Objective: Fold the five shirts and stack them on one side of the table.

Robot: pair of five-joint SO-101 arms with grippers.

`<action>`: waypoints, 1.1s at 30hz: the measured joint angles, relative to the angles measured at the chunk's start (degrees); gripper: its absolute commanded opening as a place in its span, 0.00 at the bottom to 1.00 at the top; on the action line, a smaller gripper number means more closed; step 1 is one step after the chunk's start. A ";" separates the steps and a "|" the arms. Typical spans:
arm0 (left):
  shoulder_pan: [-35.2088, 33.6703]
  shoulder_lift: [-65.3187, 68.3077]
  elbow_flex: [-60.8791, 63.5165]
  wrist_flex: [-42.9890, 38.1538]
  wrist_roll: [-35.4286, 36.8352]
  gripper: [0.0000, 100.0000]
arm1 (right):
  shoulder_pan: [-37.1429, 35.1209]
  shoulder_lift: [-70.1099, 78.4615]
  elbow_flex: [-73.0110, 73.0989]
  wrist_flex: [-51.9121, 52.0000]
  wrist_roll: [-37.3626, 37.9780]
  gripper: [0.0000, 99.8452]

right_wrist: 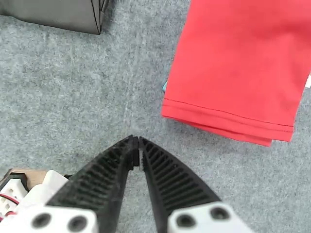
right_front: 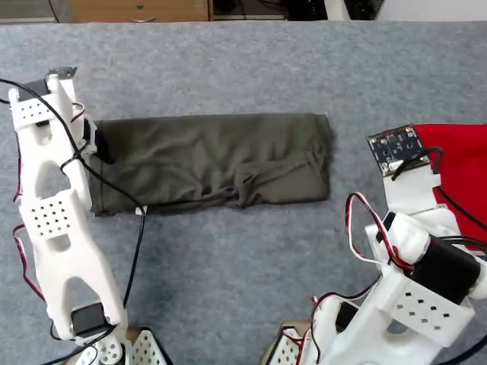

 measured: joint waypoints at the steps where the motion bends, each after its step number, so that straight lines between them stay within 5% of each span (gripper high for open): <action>1: 0.00 0.62 -0.09 -0.18 0.09 0.24 | 0.00 0.00 0.00 0.00 0.00 0.00; 14: 2.46 3.25 -1.85 0.00 0.09 0.23 | 0.00 0.00 0.00 0.00 0.00 0.00; 26: 8.18 3.34 -0.88 0.09 0.09 0.02 | 0.00 0.00 0.00 0.00 0.00 0.00; 33: 9.23 3.25 -0.53 1.85 -0.09 0.02 | 0.00 0.00 0.00 0.09 0.00 0.00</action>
